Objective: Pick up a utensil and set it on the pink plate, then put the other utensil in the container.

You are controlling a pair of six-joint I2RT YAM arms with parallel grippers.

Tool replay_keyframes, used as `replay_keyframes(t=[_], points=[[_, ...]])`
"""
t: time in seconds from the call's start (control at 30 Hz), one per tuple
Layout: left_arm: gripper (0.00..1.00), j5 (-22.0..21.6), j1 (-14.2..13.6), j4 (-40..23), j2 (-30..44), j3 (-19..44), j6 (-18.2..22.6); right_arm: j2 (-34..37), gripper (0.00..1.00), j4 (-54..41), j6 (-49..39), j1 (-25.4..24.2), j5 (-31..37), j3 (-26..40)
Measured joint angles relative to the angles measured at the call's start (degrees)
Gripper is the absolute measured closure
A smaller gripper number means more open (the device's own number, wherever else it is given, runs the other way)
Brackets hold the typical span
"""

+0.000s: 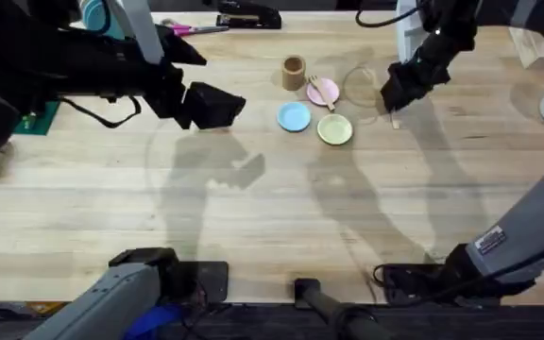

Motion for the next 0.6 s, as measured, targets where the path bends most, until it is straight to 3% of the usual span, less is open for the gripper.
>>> replay_keyframes(t=[0.6], points=[[0.005,0.15,0.00,0.00,0.00,0.00,0.00,-5.43,0.967,-6.25,-4.79,8.29,0.00,13.75]])
